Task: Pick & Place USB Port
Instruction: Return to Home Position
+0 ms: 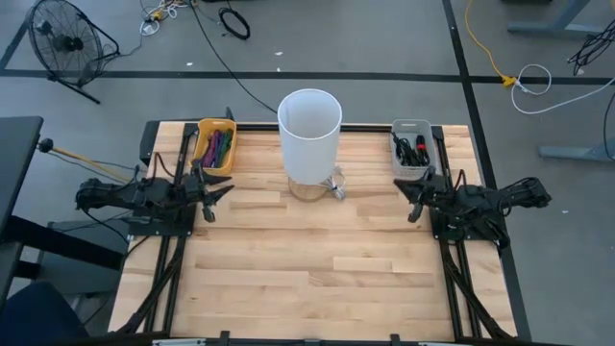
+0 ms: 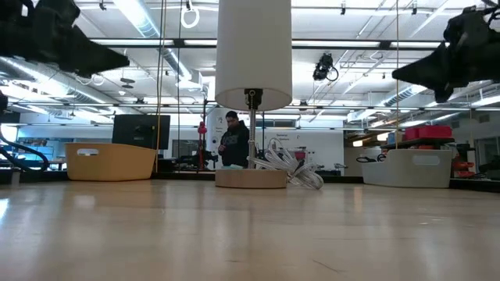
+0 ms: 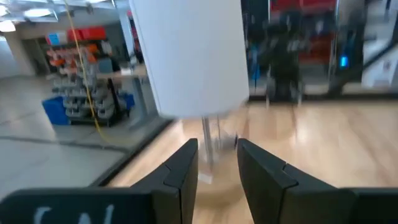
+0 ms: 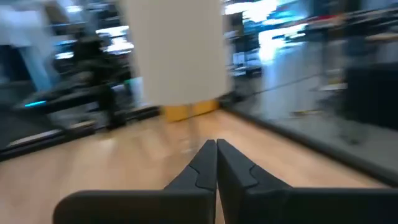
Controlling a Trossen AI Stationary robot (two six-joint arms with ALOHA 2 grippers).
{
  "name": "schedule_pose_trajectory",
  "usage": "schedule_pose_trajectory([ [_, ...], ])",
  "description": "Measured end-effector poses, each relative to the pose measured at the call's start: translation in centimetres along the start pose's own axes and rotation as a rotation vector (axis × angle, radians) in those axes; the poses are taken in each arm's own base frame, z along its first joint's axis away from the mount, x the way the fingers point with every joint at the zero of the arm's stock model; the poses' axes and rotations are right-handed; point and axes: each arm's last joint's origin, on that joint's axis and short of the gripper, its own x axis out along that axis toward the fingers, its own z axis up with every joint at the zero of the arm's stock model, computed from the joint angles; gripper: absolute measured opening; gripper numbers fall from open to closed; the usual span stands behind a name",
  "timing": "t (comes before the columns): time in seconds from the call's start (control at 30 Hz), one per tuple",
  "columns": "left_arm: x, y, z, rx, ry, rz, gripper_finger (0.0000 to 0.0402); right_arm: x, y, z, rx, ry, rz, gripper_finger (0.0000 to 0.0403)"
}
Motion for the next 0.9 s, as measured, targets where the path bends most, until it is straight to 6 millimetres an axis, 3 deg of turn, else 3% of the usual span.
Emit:
schedule_pose_trajectory([
  [0.1,0.0,-0.1,-0.4,0.013,0.038,-0.008,0.0112,0.0,0.4,0.1,-0.003,0.007,0.118,0.0007],
  [0.43,0.0,-0.3,-0.7,-0.069,0.060,-0.084,0.0092,-0.5,0.5,1.9,-0.005,0.002,0.224,0.0005],
  [0.6,0.0,-0.5,-1.0,-0.087,0.088,-0.156,0.0085,-0.5,0.6,1.7,0.011,0.020,0.269,0.0005],
  [0.73,0.6,-1.3,-2.6,-0.131,0.013,-0.200,0.0085,-0.2,0.7,0.2,0.021,0.034,0.263,0.0005],
  [0.9,0.9,-1.5,-2.9,-0.120,-0.035,-0.199,0.0085,0.1,0.8,-0.9,0.039,0.053,0.277,0.0005],
])
